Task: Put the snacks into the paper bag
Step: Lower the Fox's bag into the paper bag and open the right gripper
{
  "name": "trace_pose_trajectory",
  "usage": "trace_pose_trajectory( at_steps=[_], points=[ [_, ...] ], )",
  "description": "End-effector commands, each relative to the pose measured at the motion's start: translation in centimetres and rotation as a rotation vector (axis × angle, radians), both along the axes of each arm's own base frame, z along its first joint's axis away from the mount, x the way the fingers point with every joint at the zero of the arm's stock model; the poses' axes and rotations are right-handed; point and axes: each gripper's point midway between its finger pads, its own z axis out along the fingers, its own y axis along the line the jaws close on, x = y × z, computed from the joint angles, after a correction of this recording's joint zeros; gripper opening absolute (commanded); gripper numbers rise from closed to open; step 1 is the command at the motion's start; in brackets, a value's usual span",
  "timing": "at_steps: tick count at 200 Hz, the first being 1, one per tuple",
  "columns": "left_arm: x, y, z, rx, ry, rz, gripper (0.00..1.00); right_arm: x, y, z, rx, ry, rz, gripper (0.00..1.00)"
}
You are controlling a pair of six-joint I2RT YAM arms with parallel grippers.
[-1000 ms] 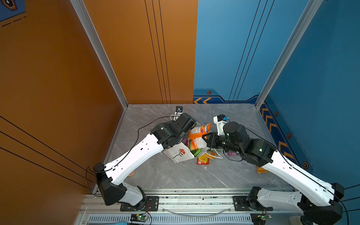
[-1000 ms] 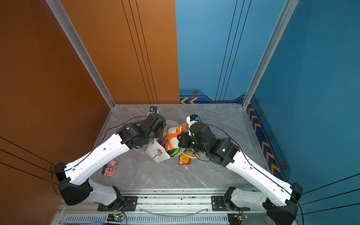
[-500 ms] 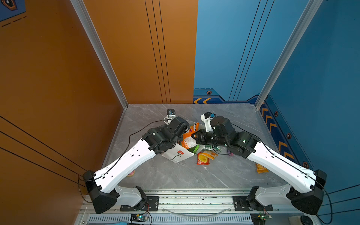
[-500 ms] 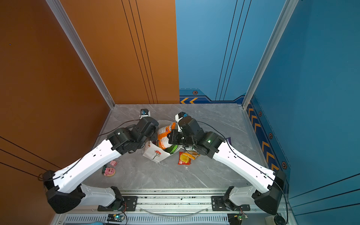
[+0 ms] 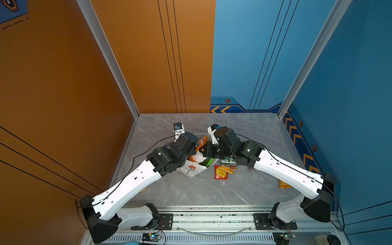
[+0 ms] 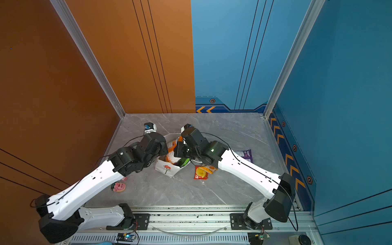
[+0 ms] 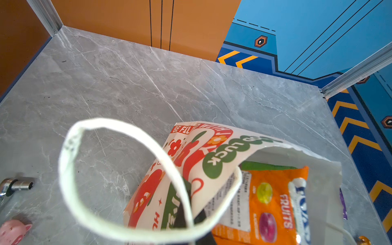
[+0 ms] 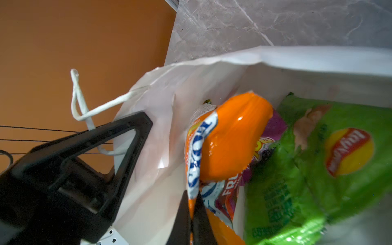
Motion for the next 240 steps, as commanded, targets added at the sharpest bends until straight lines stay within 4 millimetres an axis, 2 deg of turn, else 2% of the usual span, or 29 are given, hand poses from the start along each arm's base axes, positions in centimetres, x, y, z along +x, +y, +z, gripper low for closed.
trace_pose_trajectory(
  at_steps=[1, 50, 128, 182, 240],
  points=[
    [0.2, -0.4, 1.5, -0.091, -0.042, 0.001, 0.00, 0.5, 1.0, 3.2, 0.074, -0.067, -0.030, 0.00],
    [-0.1, -0.1, 1.5, -0.119, -0.044, 0.008, 0.00, 1.9, 1.3, 1.9, 0.070, -0.066, -0.097, 0.00],
    [-0.4, 0.2, 1.5, -0.133, -0.048, 0.012, 0.00, 1.6, 4.6, -0.4, 0.076, -0.052, -0.029, 0.00],
    [-0.4, 0.6, 1.4, -0.130, -0.050, 0.020, 0.00, 1.6, 4.7, -2.4, 0.033, -0.042, -0.023, 0.00],
    [-0.2, 1.1, 1.4, -0.131, -0.048, 0.032, 0.00, 1.0, 4.5, -2.9, -0.004, -0.067, -0.017, 0.00]
  ],
)
